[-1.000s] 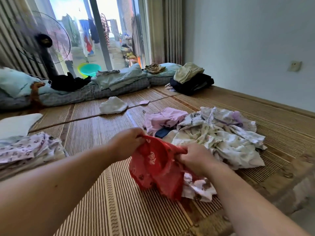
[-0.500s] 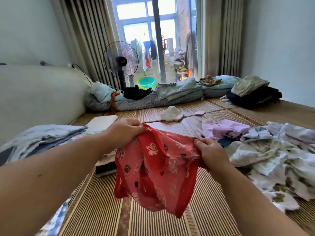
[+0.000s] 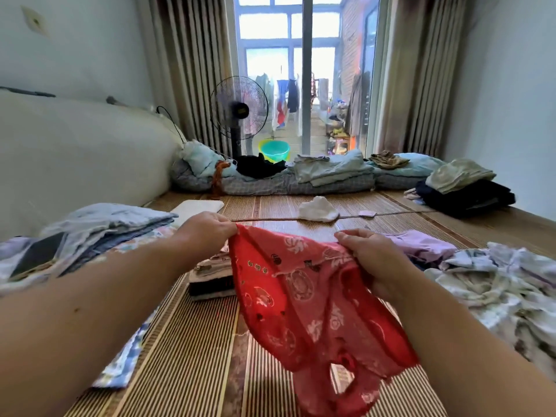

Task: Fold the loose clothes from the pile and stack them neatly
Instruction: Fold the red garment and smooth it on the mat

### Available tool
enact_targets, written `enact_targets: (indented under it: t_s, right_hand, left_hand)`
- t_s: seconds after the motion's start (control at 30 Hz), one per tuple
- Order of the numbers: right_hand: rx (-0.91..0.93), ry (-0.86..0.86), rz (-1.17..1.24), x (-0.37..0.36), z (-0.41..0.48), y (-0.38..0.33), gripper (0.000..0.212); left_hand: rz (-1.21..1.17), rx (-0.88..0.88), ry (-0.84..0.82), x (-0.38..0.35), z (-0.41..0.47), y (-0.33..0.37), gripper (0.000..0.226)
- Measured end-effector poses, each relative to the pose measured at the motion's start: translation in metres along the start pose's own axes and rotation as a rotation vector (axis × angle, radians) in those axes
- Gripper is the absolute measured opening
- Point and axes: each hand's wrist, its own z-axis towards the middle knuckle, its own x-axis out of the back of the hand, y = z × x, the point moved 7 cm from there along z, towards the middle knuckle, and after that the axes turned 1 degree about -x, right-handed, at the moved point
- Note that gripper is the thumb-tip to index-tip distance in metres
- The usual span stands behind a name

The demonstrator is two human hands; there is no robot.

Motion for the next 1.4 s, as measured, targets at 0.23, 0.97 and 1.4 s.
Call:
enact_targets:
  t_s: [0.23,0.97,1.4]
  right_hand:
    - [0.073,-0.058,-0.08,-0.029,-0.008,-0.034,0.009]
    - [0.105,0.082,-0.11,-0.03,-0.017,-0.06,0.014]
    - [0.227,-0.094,-0.354,-0.018,-0.071,-0.024,0.017]
  left_hand:
    - [-0.659,0.214,-0.476,-0.072,-0.059,0.009,0.052]
    - [-0.103,-0.22,-0.358,-0.108,-0.121,0.069,0.035]
    - [-0.731,0.135,-0.274,-0.035,-0.075,0.108,0.004]
